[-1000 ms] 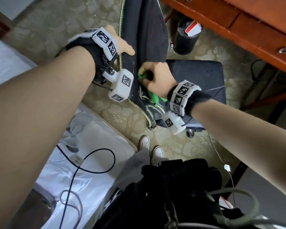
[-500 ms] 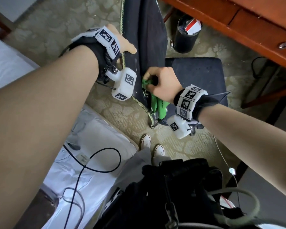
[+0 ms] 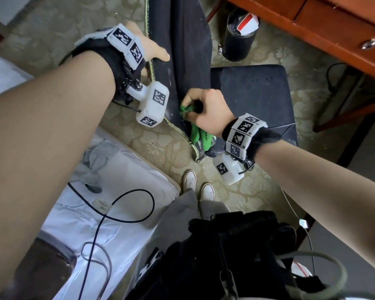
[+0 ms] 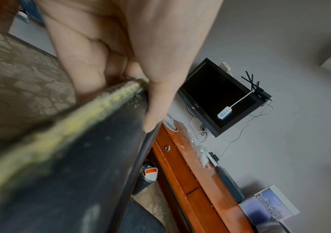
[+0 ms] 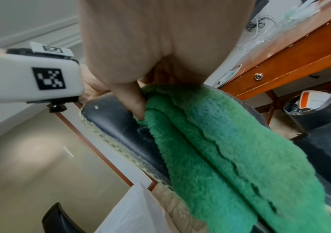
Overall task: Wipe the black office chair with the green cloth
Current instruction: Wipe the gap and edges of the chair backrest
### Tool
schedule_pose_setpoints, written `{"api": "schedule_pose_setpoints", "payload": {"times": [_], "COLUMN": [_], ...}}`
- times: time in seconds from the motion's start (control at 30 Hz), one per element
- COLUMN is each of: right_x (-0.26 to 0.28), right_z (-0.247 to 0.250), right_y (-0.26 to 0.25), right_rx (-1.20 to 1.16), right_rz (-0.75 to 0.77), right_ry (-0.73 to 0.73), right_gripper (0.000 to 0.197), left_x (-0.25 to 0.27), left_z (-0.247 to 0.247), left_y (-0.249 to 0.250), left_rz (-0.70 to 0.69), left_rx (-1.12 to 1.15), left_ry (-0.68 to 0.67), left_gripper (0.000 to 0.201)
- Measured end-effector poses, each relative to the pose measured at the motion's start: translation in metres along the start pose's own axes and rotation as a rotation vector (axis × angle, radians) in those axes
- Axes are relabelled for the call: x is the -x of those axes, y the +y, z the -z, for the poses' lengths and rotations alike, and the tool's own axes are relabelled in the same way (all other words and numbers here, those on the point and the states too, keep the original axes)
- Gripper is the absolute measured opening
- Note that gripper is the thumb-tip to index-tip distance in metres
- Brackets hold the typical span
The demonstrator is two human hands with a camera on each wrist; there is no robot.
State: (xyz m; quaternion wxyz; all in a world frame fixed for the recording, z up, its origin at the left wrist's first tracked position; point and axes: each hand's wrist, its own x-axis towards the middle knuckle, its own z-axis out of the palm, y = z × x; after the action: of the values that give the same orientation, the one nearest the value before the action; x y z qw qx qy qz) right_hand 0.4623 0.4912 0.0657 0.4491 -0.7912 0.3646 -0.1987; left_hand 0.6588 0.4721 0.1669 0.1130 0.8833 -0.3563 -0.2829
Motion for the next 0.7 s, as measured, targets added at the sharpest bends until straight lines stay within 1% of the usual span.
{"api": "schedule_pose_setpoints", "payload": {"times": [0.1,0.17,0.27,0.37,0.4,0.53,0.6,0.7], "right_x": [0.006,0.013,0.022,0.030,0.032,0.036,0.037,0.038], "right_z": [0.003,0.001,-0.004,-0.006,-0.007,-0.015,-0.020,-0.027], "right_y": [0.005,0.007,0.011,0.012,0.011,0.011,0.010,0.008], "right_rx": [-0.034,-0.059,-0.104,-0.139,-0.147,-0.151,-0.165,-0.185], "right_rz": [-0.015,-0.021,-0.026,-0.036,-0.037,-0.044,-0.059,-0.087], "right_ry": [0.009,0.028,0.071,0.098,0.117,0.192,0.238,0.315], "right_gripper": [0.014,0.013,0.009,0.005,0.006,0.006,0.006,0.009], "left_x": [0.002,0.022,0.056,0.073,0.077,0.083,0.082,0.082], "left_z": [-0.011,-0.020,-0.038,-0.063,-0.069,-0.076,-0.079,-0.082], "left_y": [-0.013,-0.018,-0.027,-0.036,-0.038,-0.040,-0.042,-0.046], "left_rz": [0.002,0.024,0.067,0.078,0.077,0.054,0.044,0.037], "left_rx": [0.086,0.174,0.293,0.375,0.409,0.462,0.496,0.503], "left_ry": [0.013,-0.038,-0.068,-0.054,-0.044,0.014,0.020,0.053], "left_gripper": [0.094,0.095,0.082,0.060,0.057,0.066,0.062,0.050]}}
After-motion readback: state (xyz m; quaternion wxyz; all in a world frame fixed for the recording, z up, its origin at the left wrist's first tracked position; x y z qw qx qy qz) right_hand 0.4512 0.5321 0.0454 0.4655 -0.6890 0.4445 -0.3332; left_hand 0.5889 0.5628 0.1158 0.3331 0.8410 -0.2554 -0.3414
